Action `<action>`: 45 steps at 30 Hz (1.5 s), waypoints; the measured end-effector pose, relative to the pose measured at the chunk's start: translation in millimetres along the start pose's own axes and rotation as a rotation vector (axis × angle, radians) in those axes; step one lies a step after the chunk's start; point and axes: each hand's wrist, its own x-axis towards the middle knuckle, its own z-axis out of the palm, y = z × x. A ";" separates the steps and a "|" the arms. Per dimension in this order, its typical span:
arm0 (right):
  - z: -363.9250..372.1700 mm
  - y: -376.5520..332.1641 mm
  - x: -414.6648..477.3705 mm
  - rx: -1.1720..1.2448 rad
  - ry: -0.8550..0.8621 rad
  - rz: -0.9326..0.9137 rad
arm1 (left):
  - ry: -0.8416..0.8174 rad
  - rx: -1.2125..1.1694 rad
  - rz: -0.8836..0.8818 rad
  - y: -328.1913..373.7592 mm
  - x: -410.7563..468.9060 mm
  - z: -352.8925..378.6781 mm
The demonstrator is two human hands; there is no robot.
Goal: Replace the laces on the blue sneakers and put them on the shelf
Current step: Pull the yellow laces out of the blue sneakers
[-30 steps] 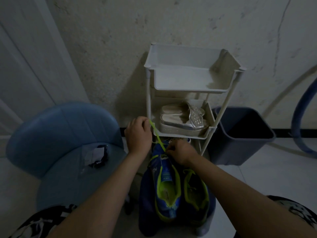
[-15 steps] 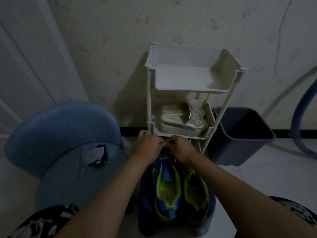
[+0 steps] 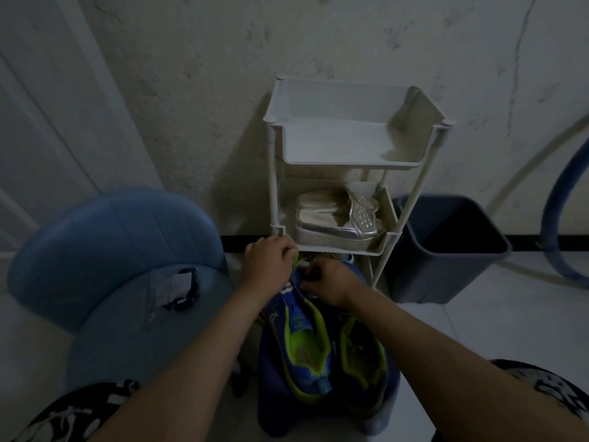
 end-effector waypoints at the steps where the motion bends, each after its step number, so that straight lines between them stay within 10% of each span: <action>1: 0.6 -1.8 -1.0 -0.004 -0.013 0.014 | -0.016 -0.042 -0.013 0.5 0.4 -0.7; 8: 3.1 -7.0 3.5 -0.078 -0.094 0.039 | -0.092 -0.215 -0.139 1.2 -1.7 2.7; 16: -4.3 -2.0 1.6 -0.086 -0.080 0.039 | 0.261 -0.275 -0.373 3.5 9.0 -16.9; 24: -0.7 -7.0 8.7 -0.252 0.010 -0.081 | -0.247 0.286 -0.355 -15.1 1.0 0.5; 31: 8.6 -7.3 17.5 -0.420 0.067 -0.104 | -0.407 -0.157 -0.249 -7.4 -11.6 16.3; 45: -6.9 -5.1 14.0 -0.079 0.337 -0.030 | -0.394 -0.158 -0.223 -13.7 -15.0 34.6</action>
